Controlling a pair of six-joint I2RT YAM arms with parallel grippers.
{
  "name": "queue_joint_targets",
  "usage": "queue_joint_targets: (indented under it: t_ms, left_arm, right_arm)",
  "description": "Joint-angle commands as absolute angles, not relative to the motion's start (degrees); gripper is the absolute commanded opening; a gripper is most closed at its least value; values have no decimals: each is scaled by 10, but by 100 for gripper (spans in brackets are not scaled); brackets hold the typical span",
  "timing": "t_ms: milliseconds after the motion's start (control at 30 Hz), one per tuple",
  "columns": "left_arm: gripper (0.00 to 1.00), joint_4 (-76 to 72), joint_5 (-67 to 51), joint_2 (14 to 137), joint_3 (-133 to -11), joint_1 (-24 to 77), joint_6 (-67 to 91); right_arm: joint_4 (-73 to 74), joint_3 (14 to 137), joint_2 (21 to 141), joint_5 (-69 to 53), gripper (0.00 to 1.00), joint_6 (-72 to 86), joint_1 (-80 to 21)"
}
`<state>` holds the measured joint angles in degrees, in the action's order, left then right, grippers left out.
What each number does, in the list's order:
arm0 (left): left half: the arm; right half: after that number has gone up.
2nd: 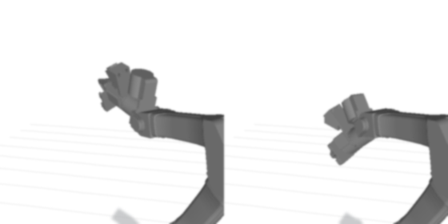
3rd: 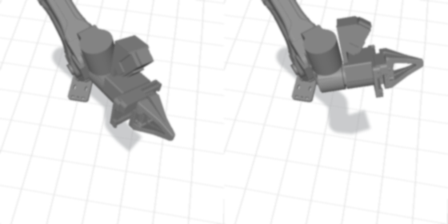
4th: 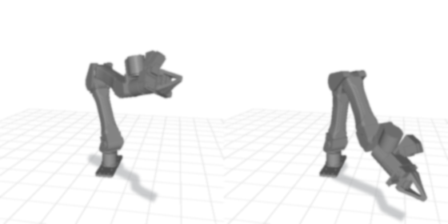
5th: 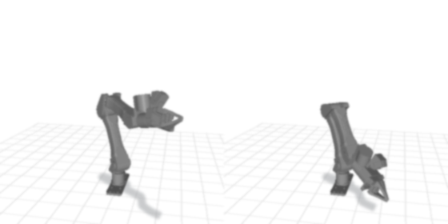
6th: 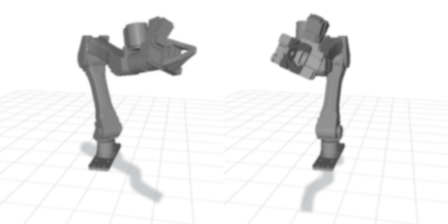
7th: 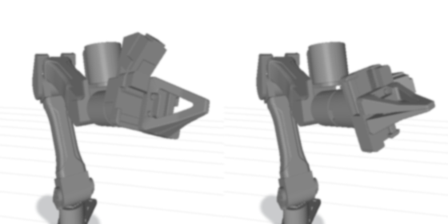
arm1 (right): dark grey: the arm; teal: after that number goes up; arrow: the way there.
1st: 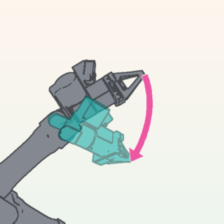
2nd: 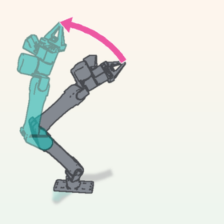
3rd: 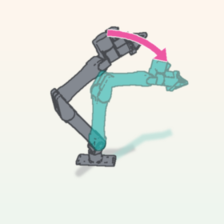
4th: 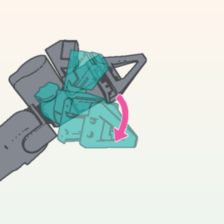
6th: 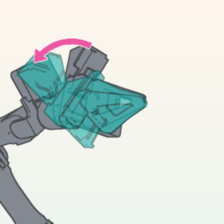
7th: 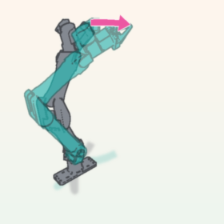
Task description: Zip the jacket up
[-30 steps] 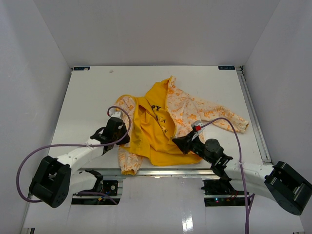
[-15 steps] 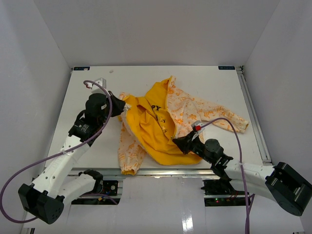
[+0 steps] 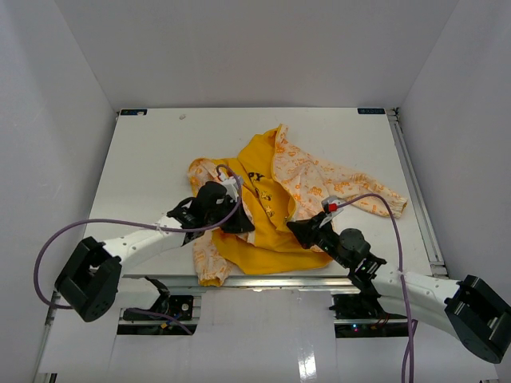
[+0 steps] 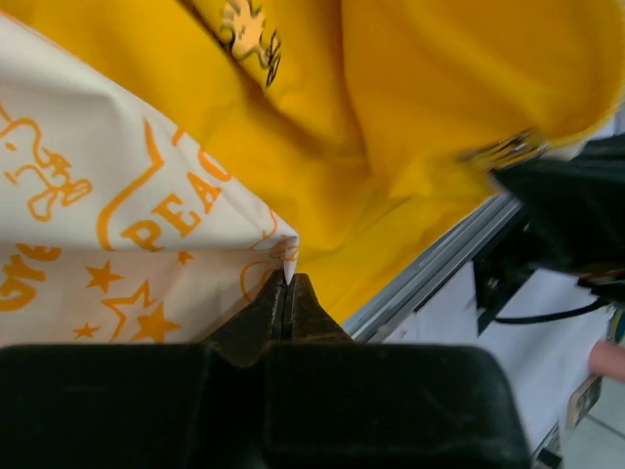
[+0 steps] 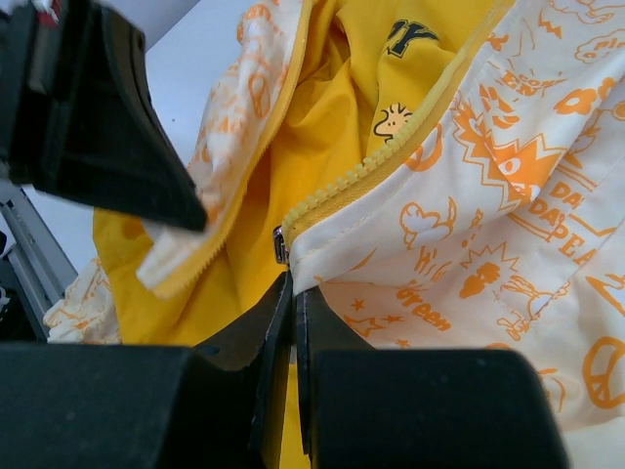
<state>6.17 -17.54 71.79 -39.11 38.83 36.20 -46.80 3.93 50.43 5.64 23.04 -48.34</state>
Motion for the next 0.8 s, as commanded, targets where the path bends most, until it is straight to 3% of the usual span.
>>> queue_joint_targets:
  t_ms: [0,33,100,133,400,533,767]
  left_arm:
    - [28,82,-117,670,-399,405,356]
    - [47,99,-78,650,-409,405,359]
    - [64,142,12,613,-449,400,363]
    - [68,155,42,600,-472,395,360]
    - [70,254,65,781,-683,207,324]
    - [66,225,32,855,-687,101,352]
    - [66,174,-14,895,-665,4,395]
  right_arm:
    - [-466,37,482,90,8,236,-481]
    - [-464,37,480,90,8,237,-481]
    - [-461,38,478,90,8,237,-481]
    - [-460,38,477,90,8,237,-481]
    - [-468,47,499,82,8,233,-481]
    - [-479,50,518,74,8,227,-481]
    - [-481,56,523,57,8,216,-481]
